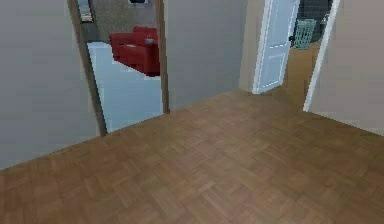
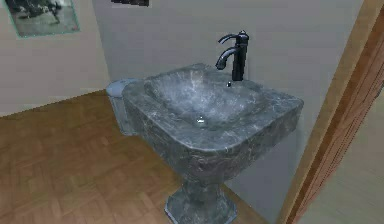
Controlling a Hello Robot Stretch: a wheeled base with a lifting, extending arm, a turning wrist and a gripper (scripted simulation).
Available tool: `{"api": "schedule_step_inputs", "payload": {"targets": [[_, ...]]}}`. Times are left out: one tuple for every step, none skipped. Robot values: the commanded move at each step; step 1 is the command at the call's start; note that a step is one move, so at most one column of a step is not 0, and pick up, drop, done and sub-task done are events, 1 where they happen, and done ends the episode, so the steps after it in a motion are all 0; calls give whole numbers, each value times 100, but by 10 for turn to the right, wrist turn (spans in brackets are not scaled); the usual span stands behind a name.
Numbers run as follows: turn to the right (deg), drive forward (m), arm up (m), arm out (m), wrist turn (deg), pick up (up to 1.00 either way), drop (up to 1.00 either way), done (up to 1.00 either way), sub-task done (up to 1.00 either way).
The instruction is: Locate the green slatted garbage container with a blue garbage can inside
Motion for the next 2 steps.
{"api": "schedule_step_inputs", "payload": {"targets": [[120,0,0,0,0,0,0,0,0],[30,0,0,0,0,0,0,0,0]]}}
